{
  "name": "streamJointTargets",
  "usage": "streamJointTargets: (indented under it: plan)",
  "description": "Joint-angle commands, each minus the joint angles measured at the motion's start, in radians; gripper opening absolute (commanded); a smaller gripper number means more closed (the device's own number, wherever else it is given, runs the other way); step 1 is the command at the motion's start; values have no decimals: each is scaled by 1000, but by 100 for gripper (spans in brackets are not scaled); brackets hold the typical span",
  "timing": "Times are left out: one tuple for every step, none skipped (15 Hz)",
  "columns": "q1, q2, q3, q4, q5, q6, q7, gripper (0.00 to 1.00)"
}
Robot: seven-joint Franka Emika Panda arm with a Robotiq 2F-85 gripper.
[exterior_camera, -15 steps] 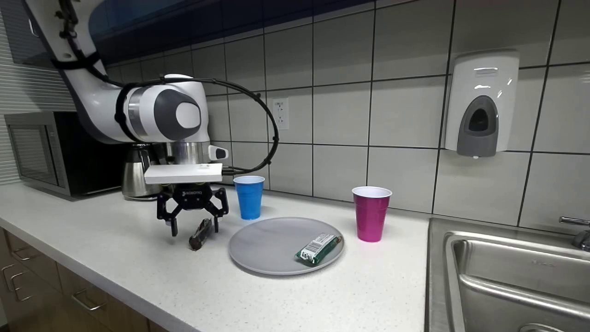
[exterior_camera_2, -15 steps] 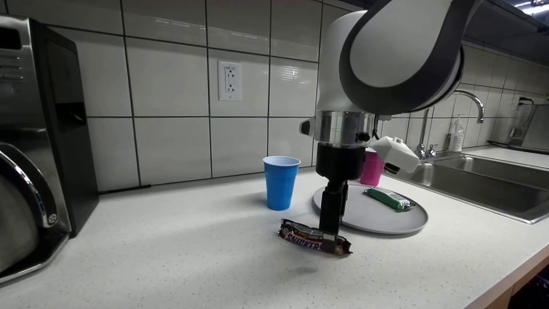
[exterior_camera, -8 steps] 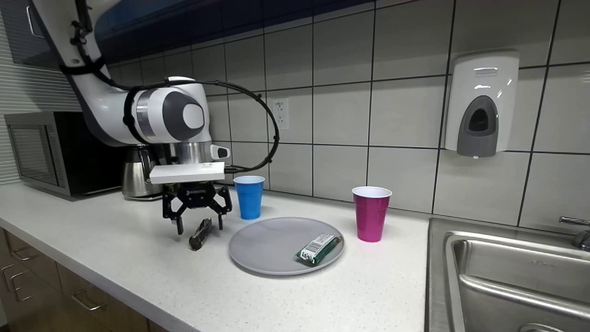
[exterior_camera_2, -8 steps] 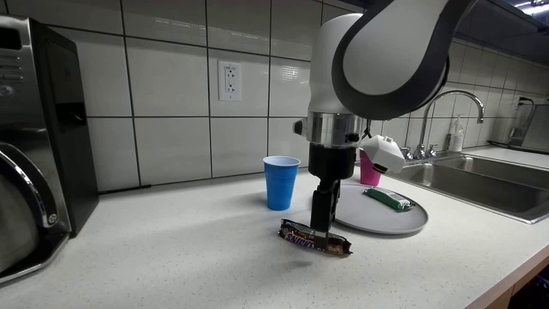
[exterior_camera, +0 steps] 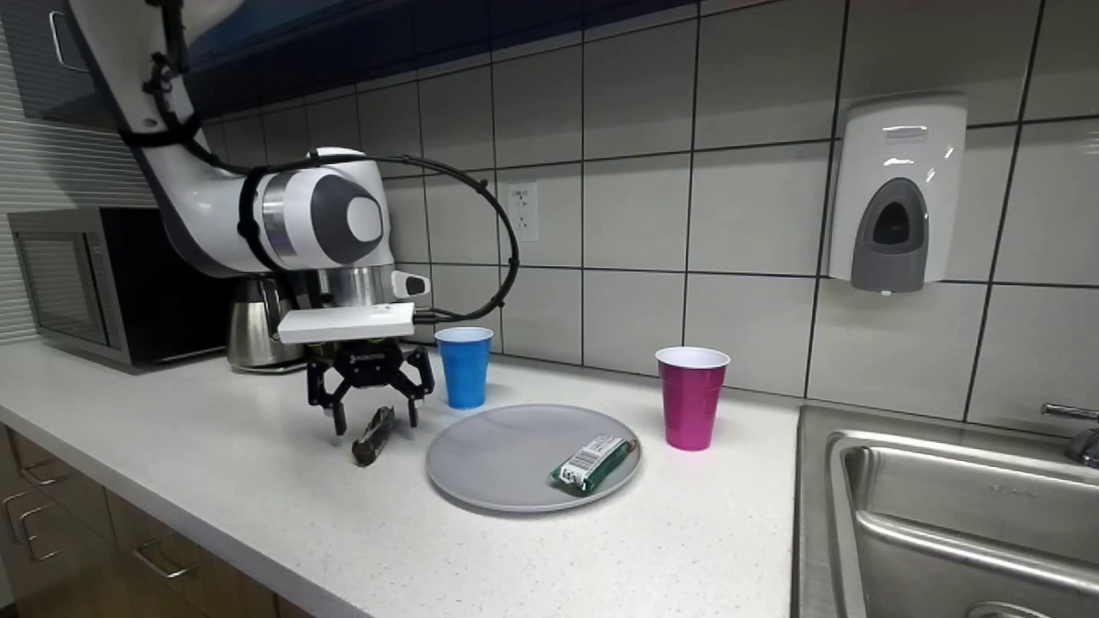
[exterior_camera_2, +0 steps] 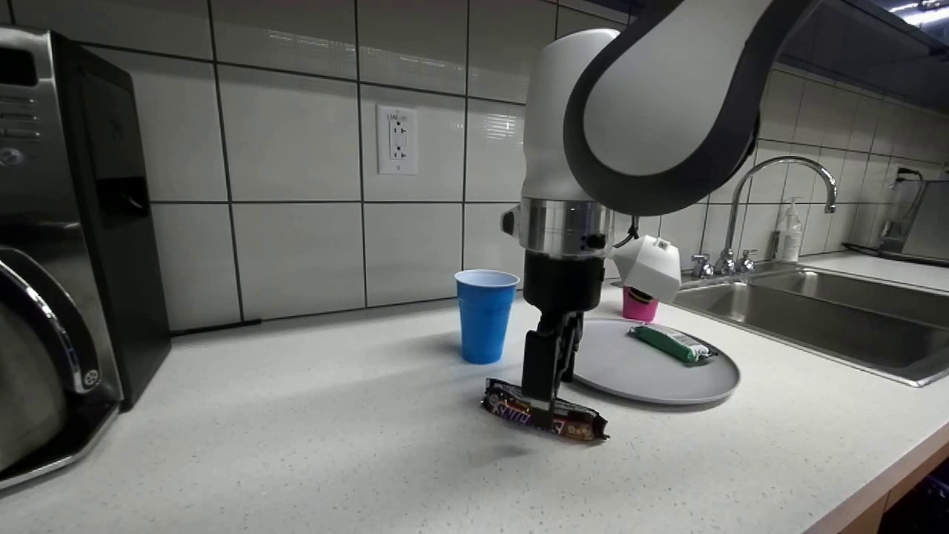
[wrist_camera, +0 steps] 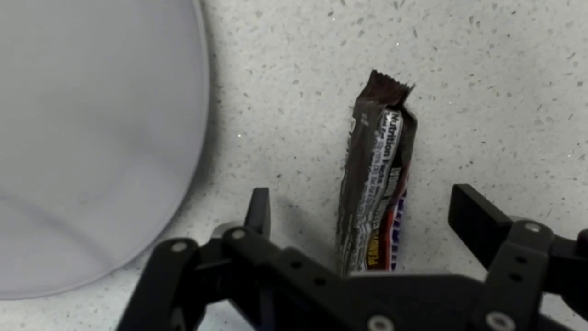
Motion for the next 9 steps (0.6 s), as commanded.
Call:
streamJointTargets:
  plan:
    - [12, 13, 3, 32, -25, -26, 70, 100]
    - [14, 14, 3, 34, -26, -25, 78, 100]
    - [16, 16, 2, 36, -26, -25, 85, 100]
    - [16, 18, 3, 37, -24, -28, 89, 100]
    - [17, 19, 3, 37, -24, -28, 94, 100]
    - [18, 20, 2, 37, -24, -28, 98, 100]
    - [18, 22, 2, 37, -23, -29, 100, 100]
    - [18, 24, 2, 36, -23, -30, 102, 100]
    - [18, 25, 3, 36, -22, -31, 104, 100]
